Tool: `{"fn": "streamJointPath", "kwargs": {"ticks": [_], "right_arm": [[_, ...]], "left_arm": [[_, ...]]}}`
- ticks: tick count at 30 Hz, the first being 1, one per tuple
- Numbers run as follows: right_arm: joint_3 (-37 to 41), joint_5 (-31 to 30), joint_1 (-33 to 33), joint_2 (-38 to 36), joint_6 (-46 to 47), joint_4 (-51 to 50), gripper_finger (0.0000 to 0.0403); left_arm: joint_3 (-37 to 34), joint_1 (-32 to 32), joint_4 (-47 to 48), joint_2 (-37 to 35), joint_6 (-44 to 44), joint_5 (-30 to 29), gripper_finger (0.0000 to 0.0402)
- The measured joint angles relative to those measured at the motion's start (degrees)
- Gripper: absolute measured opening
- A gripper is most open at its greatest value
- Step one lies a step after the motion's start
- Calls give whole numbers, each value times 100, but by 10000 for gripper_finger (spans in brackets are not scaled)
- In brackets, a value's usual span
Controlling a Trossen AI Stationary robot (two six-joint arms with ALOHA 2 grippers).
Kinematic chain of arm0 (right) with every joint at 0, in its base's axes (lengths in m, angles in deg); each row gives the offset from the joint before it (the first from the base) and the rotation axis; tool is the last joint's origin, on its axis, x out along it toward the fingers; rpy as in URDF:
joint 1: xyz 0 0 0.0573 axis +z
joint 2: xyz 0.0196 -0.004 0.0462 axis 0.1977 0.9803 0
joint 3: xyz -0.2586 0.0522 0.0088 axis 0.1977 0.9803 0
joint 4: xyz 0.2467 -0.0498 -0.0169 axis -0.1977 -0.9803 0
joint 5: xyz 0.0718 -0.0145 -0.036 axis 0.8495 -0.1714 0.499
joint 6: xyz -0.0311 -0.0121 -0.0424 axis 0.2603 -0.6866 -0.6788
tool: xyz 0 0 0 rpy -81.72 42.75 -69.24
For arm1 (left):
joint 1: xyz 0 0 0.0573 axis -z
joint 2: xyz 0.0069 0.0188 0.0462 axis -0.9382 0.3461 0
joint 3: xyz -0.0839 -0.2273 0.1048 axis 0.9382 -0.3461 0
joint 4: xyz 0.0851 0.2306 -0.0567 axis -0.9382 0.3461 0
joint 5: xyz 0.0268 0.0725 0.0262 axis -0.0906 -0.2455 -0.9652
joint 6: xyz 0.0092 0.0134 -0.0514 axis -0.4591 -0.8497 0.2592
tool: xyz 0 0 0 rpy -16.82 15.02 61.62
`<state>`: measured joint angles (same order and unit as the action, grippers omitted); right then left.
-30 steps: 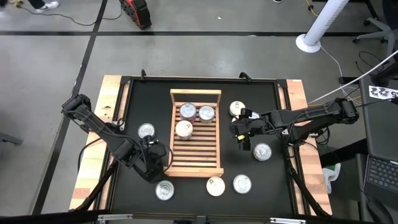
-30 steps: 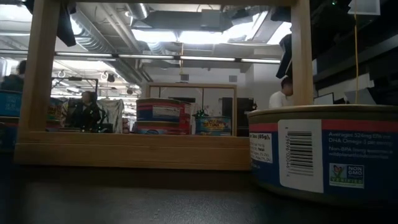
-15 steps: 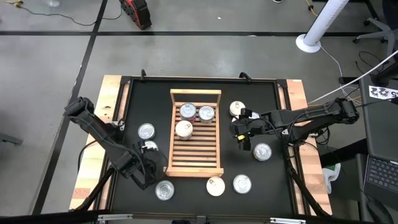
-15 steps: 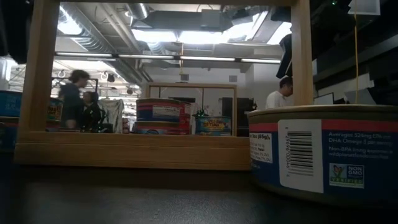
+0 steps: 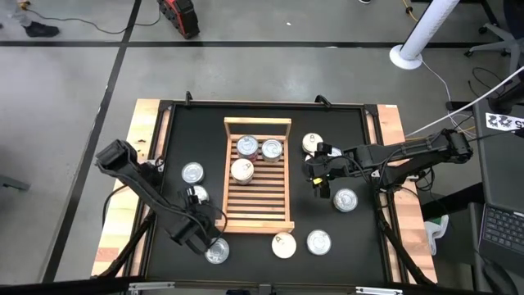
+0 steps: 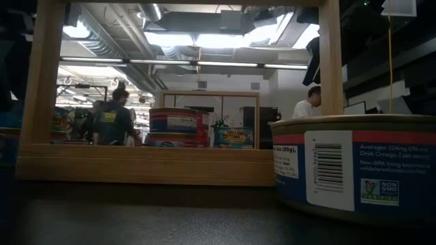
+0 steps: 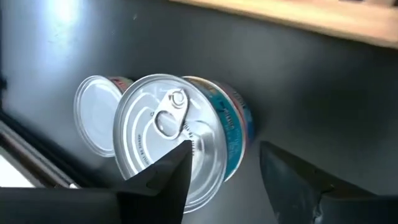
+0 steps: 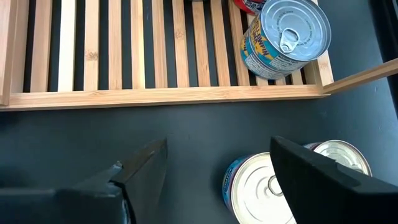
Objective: Stack canned seafood by type on shelf
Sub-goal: Stack the yellow and blue tuna can on top of the other yellow and blue tuna cans on the shelf
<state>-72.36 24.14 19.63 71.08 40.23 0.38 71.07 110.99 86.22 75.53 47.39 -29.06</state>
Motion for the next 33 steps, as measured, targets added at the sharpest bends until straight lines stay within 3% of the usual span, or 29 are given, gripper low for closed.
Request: {"fn": "streamJointPath", "kwargs": {"ticks": [8,20,33], "right_arm": [[0,1,0,0,0,0,280],[0,0,0,0,-1,0,280],[0,-1,0,0,-2,0,280]], "left_arm": [[0,-2,-4,178,-91,-25,136],[4,-2,18,171,-255,-55,7],[-2,-4,-52,-125,-24,45,2]]}}
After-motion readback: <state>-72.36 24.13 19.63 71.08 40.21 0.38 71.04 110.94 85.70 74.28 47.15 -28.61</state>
